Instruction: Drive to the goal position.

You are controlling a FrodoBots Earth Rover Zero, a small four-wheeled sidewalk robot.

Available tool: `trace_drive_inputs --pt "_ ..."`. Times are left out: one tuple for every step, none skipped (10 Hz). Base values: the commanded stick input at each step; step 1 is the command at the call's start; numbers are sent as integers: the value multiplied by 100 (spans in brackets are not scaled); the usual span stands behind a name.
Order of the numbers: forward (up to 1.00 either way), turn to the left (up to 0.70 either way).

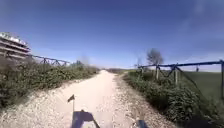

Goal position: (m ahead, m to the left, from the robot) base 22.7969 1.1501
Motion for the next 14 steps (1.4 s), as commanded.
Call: trace_drive_inputs --pt "50 0" --pt "50 0" --pt "50 0" --pt "50 0" --pt "50 0" --pt "50 0" --pt "50 0" --pt "50 0" --pt "50 0" --pt "50 0" --pt "50 0" --pt "50 0" --pt "50 0" --pt "50 0"
